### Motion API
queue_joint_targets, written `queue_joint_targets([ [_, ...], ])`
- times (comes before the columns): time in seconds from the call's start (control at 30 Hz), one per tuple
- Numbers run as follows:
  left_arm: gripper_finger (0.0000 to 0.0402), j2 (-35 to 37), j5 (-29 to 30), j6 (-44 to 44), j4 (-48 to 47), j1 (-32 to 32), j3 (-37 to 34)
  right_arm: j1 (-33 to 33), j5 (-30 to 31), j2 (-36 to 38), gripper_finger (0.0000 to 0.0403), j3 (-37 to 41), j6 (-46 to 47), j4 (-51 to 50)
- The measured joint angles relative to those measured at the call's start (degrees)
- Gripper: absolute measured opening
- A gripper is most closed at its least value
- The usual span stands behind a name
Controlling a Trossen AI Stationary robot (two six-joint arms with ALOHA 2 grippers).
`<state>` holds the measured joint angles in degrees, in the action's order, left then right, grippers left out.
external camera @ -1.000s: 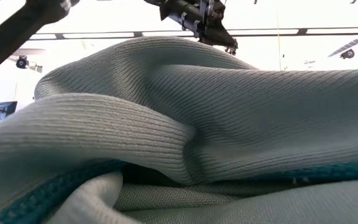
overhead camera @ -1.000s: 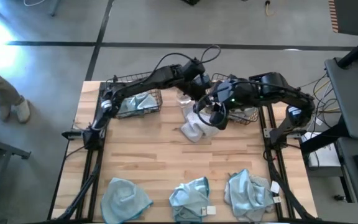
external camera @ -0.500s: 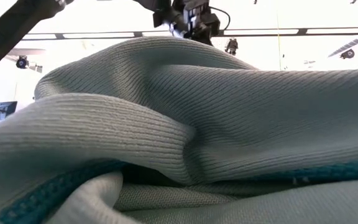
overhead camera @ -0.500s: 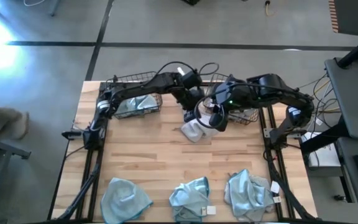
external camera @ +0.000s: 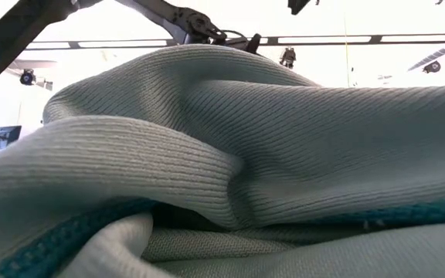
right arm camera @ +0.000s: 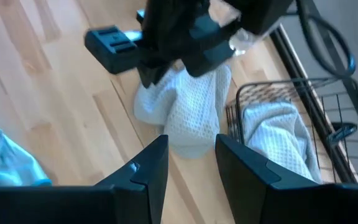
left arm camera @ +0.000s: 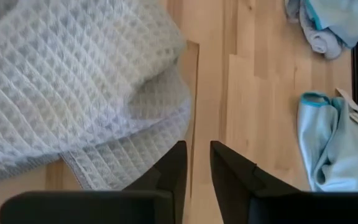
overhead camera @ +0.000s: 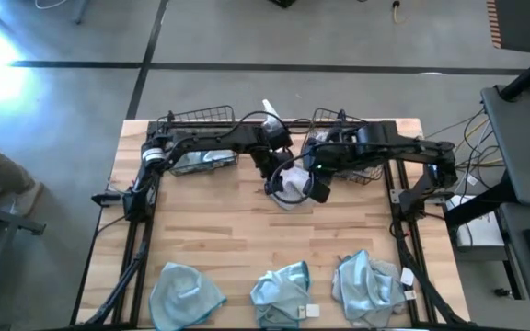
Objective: Sort microfiber towel by color & place in baskets
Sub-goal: Put the gray microfiber towel into the right black wire basket
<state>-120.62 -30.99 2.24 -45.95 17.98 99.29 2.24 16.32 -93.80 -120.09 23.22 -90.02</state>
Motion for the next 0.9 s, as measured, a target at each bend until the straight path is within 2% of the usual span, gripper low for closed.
queue_joint_targets([
  [0.33,0.0080,0.11,-0.05,1.12,0.91,0.00,1.26,0.00,-0.46,0.02,0.0128,7.50,0.38,-0.01],
  [0.77,0.0094,-0.03,0.02,1.76,1.98,0.07,1.31,0.00,-1.77,0.07,0.0128,10.39,1.82,0.04],
  [0.9,0.0103,-0.09,1.71,2.83,6.00,0.22,1.27,0.00,-1.75,0.17,0.0128,10.66,2.29,0.02],
])
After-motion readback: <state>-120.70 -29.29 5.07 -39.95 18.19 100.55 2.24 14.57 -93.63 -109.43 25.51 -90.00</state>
